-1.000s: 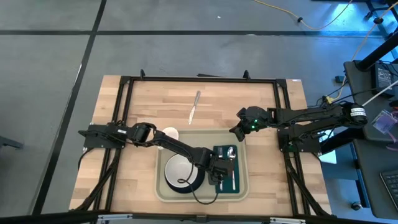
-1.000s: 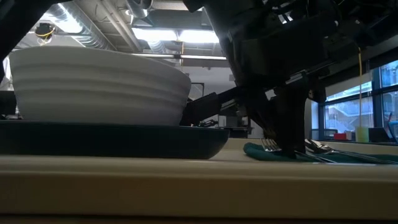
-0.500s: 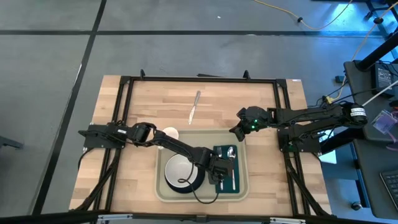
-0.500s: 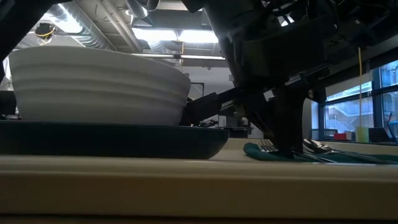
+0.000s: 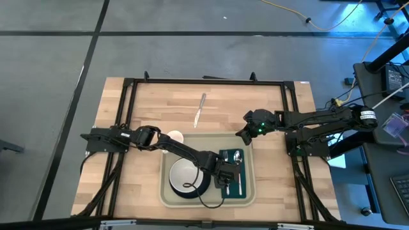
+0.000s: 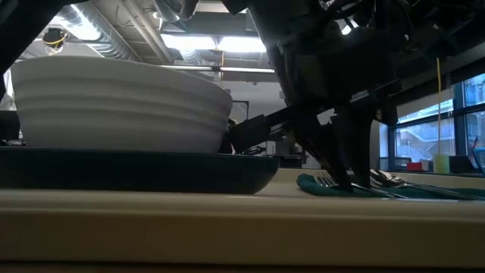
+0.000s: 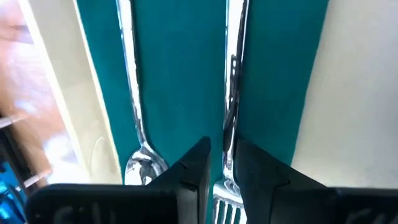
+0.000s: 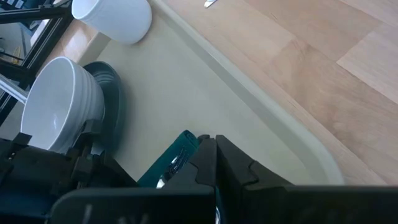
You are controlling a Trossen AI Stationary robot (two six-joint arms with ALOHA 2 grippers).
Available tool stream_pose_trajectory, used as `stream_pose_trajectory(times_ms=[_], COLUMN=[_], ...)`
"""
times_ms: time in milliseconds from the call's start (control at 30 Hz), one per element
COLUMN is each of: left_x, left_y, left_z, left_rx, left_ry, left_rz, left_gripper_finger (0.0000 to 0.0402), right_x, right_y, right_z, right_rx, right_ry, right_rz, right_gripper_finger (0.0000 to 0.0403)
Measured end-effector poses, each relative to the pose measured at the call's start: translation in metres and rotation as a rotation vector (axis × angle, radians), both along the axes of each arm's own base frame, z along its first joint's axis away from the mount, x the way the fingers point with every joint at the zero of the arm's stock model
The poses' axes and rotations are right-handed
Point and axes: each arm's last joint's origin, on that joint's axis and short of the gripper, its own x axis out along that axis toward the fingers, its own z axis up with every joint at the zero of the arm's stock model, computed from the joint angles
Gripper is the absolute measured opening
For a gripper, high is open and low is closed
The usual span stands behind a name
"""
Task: Set up tray
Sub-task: Put the silver fork on the green napkin to the left of the silver spoon, then put the silver knife on the green napkin between the silver fork and spoon
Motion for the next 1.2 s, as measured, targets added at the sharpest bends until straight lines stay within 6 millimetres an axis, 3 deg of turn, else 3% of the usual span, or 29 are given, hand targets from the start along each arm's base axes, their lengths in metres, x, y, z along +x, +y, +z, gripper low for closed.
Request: stream_pose_trajectory(times_ms=[300, 500, 633, 800, 933, 1033, 1200], left_x=[0.002, 0.0, -0.016, -0.053, -0.09, -0.116, -0.147], left_y=[0.009, 0.037, 0.08, 0.152, 0.211, 0.25, 0.303], left_z=[0.029, 0.069, 0.121, 0.181, 0.229, 0.248, 0.26], left_rx=[0.025, -0.074, -0.267, -0.485, -0.652, -0.711, -0.748], left_ry=[0.002, 0.051, 0.07, 0.006, -0.149, -0.236, -0.339], left_rz=[0.035, 0.212, 0.441, 0.785, 1.075, 1.246, 1.44], left_gripper_finger=[0.0096, 0.0104, 0.0102, 0.0095, 0.0091, 0.0088, 0.0079], right_x=[0.0, 0.0, -0.001, -0.002, -0.001, -0.001, 0.002], right_y=[0.0, 0.0, 0.0, 0.001, 0.001, 0.001, -0.001], right_z=[0.0, 0.0, -0.001, -0.002, -0.002, -0.002, 0.002], right_rx=[0.001, 0.007, 0.009, -0.078, -0.112, -0.163, -0.379], right_ry=[0.003, 0.004, 0.018, 0.029, 0.02, 0.015, -0.027], right_rz=[0.001, -0.004, -0.004, 0.078, 0.107, 0.145, 0.262], right_gripper_finger=[0.0003, 0.0003, 0.0003, 0.0003, 0.0003, 0.0003, 0.0003])
